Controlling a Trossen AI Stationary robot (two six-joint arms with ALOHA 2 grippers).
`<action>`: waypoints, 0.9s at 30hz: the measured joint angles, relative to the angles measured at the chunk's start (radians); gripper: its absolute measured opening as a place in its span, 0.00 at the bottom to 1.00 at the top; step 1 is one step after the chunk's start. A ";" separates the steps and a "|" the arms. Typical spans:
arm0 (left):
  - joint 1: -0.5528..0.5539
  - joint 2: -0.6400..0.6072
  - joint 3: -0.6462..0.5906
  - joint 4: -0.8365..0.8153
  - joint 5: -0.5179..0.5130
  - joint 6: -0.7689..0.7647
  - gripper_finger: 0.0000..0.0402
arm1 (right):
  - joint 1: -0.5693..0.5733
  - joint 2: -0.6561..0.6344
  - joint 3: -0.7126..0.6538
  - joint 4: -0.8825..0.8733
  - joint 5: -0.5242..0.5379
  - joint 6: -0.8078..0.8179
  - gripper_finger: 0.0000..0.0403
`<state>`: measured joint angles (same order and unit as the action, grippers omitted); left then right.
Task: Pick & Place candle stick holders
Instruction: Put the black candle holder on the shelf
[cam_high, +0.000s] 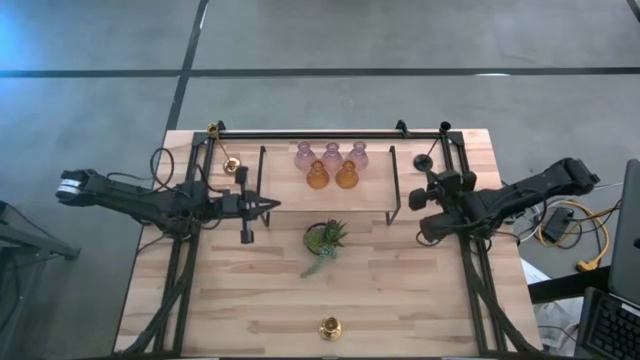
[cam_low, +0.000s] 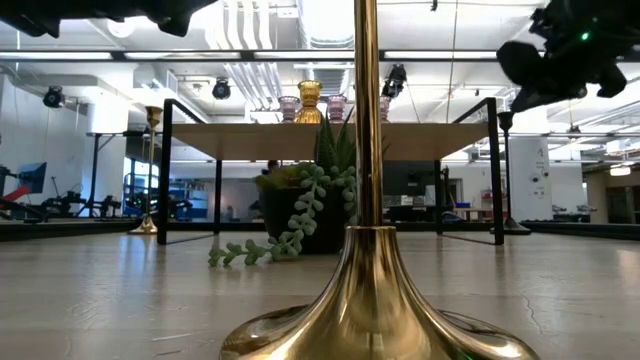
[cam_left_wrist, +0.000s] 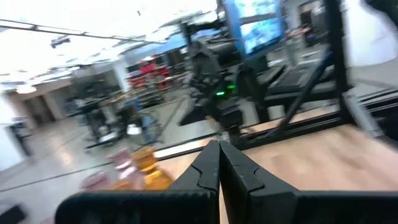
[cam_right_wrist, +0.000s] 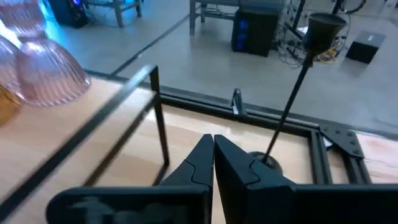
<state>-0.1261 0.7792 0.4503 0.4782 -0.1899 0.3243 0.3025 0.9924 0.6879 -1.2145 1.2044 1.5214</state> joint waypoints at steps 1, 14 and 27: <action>0.000 0.000 0.000 0.000 -0.025 0.014 0.02 | -0.006 0.000 -0.010 0.011 -0.001 -0.013 0.02; 0.024 0.000 -0.013 0.000 -0.284 0.151 0.02 | -0.057 0.005 -0.197 0.117 0.145 0.082 0.02; 0.161 0.003 -0.032 -0.004 -0.382 0.165 0.02 | -0.246 0.005 -0.247 0.287 0.234 -0.089 0.02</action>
<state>0.0345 0.7818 0.4183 0.4747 -0.5723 0.4889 0.0568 0.9974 0.4407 -0.9276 1.4380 1.4322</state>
